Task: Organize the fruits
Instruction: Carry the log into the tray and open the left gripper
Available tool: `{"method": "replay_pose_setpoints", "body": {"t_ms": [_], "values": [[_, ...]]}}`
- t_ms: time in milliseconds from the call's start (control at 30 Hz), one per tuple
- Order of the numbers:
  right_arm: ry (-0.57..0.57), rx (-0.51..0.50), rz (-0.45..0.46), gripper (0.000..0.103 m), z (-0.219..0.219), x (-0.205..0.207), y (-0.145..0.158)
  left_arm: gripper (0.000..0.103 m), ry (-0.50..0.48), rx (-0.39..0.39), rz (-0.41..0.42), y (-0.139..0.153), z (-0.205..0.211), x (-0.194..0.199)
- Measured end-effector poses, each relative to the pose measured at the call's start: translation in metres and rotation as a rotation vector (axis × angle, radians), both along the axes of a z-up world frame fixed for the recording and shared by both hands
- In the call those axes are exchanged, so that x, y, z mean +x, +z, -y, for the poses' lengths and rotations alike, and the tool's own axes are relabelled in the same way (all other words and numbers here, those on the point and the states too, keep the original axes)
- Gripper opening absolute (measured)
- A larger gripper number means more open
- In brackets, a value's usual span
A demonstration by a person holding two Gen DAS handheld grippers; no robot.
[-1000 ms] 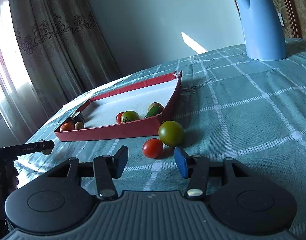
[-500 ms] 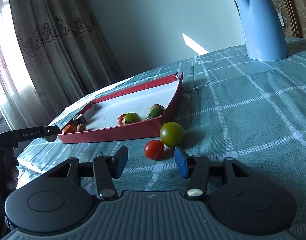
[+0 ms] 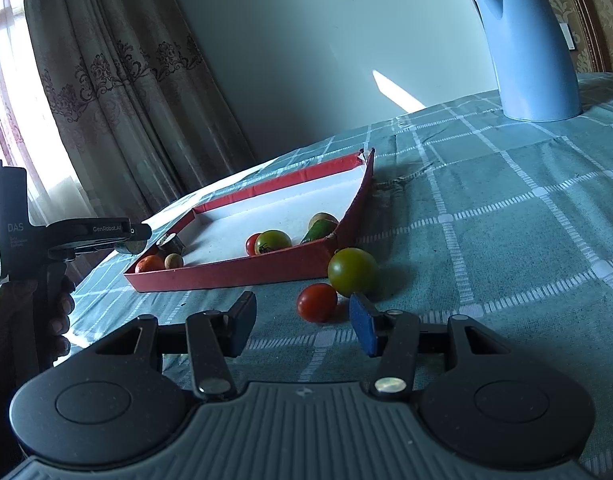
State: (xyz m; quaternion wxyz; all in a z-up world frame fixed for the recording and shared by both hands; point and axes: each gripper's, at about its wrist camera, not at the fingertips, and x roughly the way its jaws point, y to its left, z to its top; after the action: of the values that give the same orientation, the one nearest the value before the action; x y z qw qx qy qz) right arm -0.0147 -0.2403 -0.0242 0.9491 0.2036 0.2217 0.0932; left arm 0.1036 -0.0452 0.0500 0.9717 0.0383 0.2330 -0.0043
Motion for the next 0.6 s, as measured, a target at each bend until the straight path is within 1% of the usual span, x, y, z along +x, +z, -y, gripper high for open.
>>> {"method": "replay_pose_setpoints", "body": {"t_ms": [200, 300, 400, 500, 533, 567, 600], "values": [[0.011, 0.009, 0.005, 0.051, 0.0, 0.0, 0.0, 0.035, 0.032, -0.018, -0.012, 0.002, -0.01, 0.027], [0.016, 0.012, 0.005, 0.051, 0.0, 0.0, 0.0, 0.035, 0.06, -0.013, -0.029, -0.003, -0.013, 0.041], [0.019, 0.014, 0.004, 0.051, 0.0, 0.001, 0.0, 0.035, 0.059, -0.036, -0.065, -0.011, -0.018, 0.053], [0.022, 0.016, 0.004, 0.051, 0.0, 0.001, 0.0, 0.035, 0.06, -0.041, -0.085, -0.019, -0.019, 0.058], [0.022, 0.017, 0.004, 0.051, 0.0, 0.001, 0.0, 0.038, 0.062, -0.043, -0.088, -0.021, -0.02, 0.059], [0.022, 0.018, 0.004, 0.051, 0.0, 0.001, 0.0, 0.051, 0.067, -0.042, -0.087, -0.021, -0.02, 0.058], [0.022, 0.018, 0.005, 0.051, 0.001, 0.001, 0.0, 0.058, 0.072, -0.038, -0.079, -0.021, -0.02, 0.058]]}}
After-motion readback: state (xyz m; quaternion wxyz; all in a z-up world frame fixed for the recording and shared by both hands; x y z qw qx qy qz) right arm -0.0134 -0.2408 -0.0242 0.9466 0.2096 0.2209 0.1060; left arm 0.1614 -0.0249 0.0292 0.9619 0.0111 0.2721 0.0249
